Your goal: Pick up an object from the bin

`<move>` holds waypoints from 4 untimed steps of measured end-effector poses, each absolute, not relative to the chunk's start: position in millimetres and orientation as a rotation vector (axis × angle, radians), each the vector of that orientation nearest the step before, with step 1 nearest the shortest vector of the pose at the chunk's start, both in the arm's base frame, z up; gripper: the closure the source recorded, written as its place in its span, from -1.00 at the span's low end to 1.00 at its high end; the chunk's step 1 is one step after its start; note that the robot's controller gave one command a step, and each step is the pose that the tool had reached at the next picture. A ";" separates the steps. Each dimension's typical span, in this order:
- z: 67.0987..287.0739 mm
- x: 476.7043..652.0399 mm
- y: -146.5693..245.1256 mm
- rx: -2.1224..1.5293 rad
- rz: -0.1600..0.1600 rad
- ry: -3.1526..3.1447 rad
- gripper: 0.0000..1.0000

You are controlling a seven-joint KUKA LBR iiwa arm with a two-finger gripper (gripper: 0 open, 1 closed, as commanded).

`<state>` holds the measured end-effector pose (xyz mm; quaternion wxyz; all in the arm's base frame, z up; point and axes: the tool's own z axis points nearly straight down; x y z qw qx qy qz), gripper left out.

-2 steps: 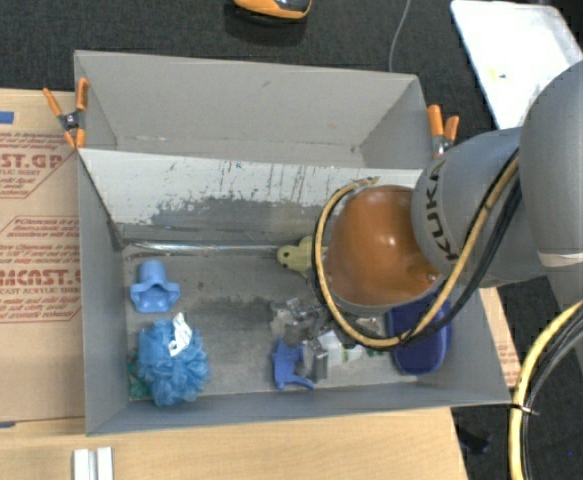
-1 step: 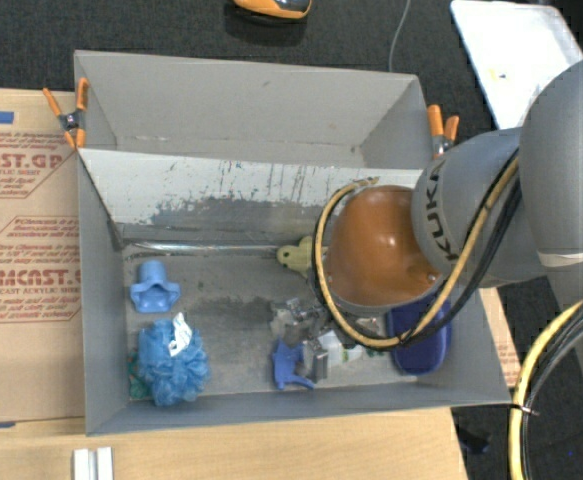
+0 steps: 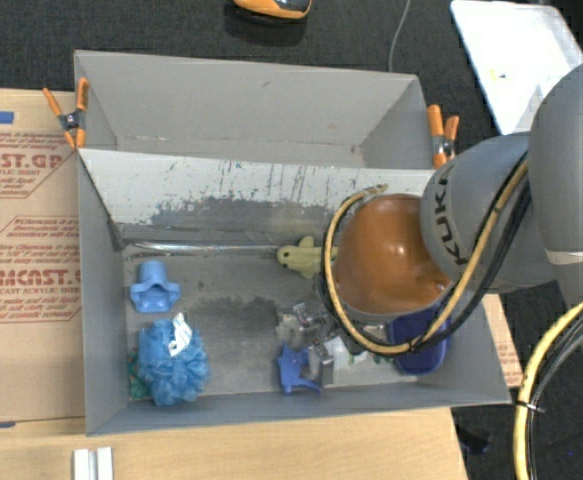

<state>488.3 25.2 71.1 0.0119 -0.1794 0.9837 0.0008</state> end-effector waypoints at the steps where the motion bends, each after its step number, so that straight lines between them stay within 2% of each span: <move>1: 70.9 488.9 23.5 -0.572 0.005 3.065 1.00; 2: 88.2 487.8 24.4 -0.531 0.006 3.071 1.00; 3: 75.7 491.6 6.1 -0.570 0.006 3.069 1.00; 4: 69.5 492.7 10.3 -0.493 0.009 3.081 1.00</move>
Offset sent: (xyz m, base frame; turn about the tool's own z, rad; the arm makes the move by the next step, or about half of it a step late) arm -0.0008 -0.0017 0.0171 0.0187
